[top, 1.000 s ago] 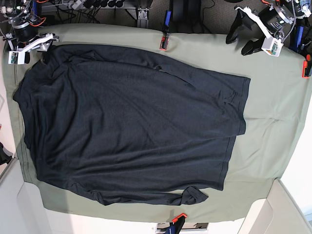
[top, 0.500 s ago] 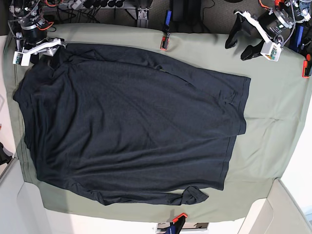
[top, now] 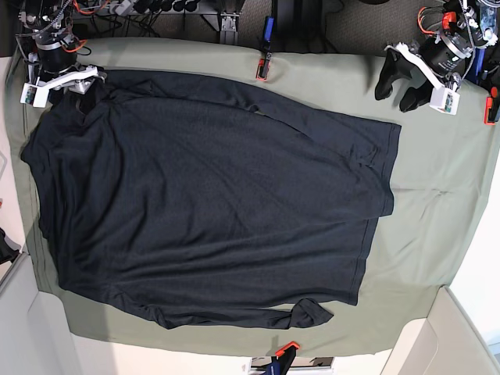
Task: Fold the T-shirt properly
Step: 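Reach both grippers to the shirt's shoulder corners and grasp them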
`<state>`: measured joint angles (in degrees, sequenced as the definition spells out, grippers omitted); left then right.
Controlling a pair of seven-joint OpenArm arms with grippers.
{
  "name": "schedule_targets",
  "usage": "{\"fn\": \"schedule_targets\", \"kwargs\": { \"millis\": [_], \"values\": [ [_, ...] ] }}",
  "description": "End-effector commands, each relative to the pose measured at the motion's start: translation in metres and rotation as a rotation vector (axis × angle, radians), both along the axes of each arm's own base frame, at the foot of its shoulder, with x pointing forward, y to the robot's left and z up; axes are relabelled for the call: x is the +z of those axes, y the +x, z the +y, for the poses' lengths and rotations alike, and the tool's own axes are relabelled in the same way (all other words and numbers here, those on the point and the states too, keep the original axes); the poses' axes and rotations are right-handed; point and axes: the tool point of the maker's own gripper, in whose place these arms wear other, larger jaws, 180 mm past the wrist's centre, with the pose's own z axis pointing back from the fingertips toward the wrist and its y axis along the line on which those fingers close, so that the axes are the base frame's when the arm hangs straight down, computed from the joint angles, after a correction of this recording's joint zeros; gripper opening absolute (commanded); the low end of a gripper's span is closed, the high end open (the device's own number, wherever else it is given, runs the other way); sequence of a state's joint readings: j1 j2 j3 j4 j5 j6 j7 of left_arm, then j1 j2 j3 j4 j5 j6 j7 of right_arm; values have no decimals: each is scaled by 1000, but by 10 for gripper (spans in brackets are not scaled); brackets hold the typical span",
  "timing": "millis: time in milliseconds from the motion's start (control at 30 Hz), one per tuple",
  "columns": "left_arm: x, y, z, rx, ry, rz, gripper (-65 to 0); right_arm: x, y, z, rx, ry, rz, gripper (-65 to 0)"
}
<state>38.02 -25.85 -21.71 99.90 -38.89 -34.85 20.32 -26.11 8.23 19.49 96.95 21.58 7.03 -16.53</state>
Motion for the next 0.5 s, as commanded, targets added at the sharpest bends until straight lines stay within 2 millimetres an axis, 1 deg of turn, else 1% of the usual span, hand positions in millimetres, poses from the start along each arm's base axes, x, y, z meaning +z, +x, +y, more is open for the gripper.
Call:
{"fn": "schedule_targets", "kwargs": {
  "millis": [0, 167, 233, 400, 467],
  "values": [
    [11, 12, 2, 0, -17, -41, -227, -3, -5, -1, -2, 5, 24, -254],
    [13, 31, 8, 30, -42, -67, -227, -2, -4, -1, -2, 5, 23, -254],
    [9, 38, 11, 40, -44, -68, -227, -2, -4, -1, -2, 5, 23, -254],
    [-14, 47, 16, 56, -42, -23, -227, -2, -4, -1, -2, 5, 23, -254],
    [-23, 53, 22, 83, -25, -6, -227, -2, -4, -1, -2, 5, 23, -254]
  ]
}}
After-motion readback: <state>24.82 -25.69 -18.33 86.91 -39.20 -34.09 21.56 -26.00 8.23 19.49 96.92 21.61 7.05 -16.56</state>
